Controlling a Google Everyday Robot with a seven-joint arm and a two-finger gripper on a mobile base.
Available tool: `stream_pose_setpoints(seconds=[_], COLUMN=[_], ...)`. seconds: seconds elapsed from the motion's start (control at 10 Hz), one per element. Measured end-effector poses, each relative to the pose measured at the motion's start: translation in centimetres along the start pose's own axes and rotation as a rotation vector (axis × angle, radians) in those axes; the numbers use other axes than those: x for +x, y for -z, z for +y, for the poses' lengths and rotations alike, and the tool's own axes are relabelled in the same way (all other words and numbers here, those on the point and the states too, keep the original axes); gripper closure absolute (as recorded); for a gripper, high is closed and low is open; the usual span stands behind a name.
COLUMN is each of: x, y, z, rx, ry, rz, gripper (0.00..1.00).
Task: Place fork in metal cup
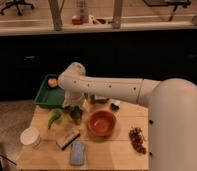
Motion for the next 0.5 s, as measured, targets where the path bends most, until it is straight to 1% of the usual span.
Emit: stream_pose_setpoints(seconds=[0.5], x=[-0.05], y=[-0.09], z=[0.05], rx=[-0.002], ry=[0.000], rz=[-0.002], gripper=[0.21])
